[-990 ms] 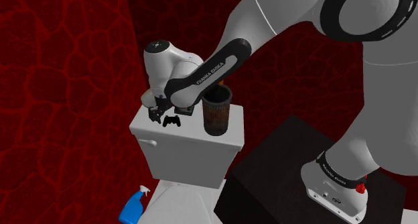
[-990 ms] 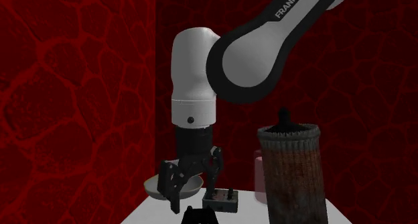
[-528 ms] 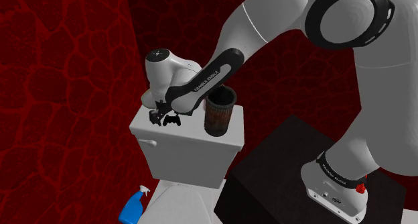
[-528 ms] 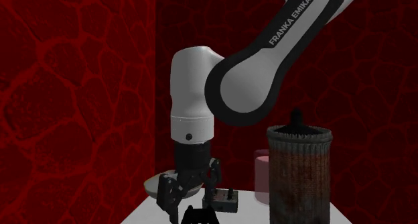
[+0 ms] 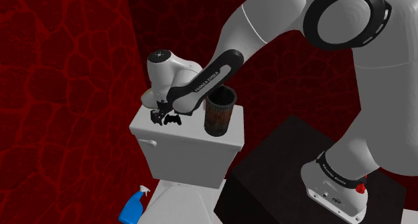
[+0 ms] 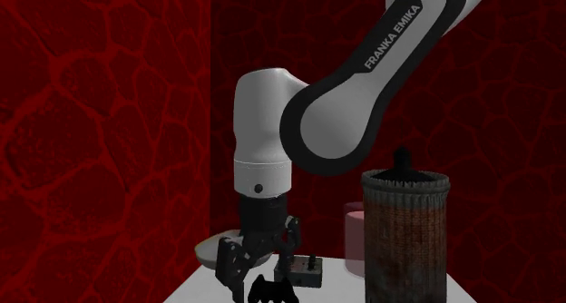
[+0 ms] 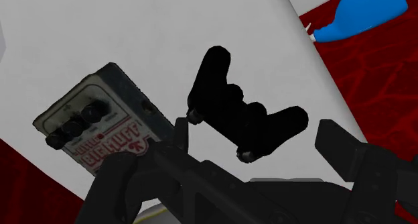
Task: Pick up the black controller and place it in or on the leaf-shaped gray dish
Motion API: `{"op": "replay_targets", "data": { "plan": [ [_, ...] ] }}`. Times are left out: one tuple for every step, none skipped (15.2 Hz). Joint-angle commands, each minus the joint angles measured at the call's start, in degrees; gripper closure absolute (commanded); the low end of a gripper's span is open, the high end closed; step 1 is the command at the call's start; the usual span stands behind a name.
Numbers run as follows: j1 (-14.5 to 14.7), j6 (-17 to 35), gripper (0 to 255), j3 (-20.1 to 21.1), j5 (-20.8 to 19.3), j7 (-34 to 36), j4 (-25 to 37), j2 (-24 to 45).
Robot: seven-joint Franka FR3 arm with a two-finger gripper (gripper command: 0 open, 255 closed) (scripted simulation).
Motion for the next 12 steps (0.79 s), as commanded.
{"op": "replay_targets", "data": {
  "plan": [
    [0.34, 0.4, 255, 0.5, 0.15, 0.0, -0.57, 0.58],
    [0.28, 0.5, 255, 0.56, 0.18, 0.06, -1.17, 0.1],
    [0.22, 0.32, 255, 0.53, 0.21, -0.14, -0.65, 0.39],
    [0.31, 0.26, 255, 0.55, 0.22, -0.05, -0.59, 0.41],
    [0.36, 0.27, 255, 0.53, 0.2, -0.02, -0.42, 0.59],
    [0.33, 0.21, 255, 0.57, 0.24, -0.03, -0.54, 0.41],
    [0.31, 0.26, 255, 0.56, 0.23, -0.04, -0.58, 0.41],
    [0.3, 0.27, 255, 0.56, 0.23, -0.05, -0.59, 0.4],
    [0.57, -0.26, 255, 0.68, 0.33, 0.06, -0.1, 0.43],
    [0.43, -0.72, 255, 0.87, 0.54, -0.12, -0.23, -0.16],
    [0.3, -1.17, 255, 1.06, 0.76, -0.31, -0.36, -0.75],
    [0.17, -1.64, 255, 1.25, 0.98, -0.49, -0.44, -1.32]
  ]
}}
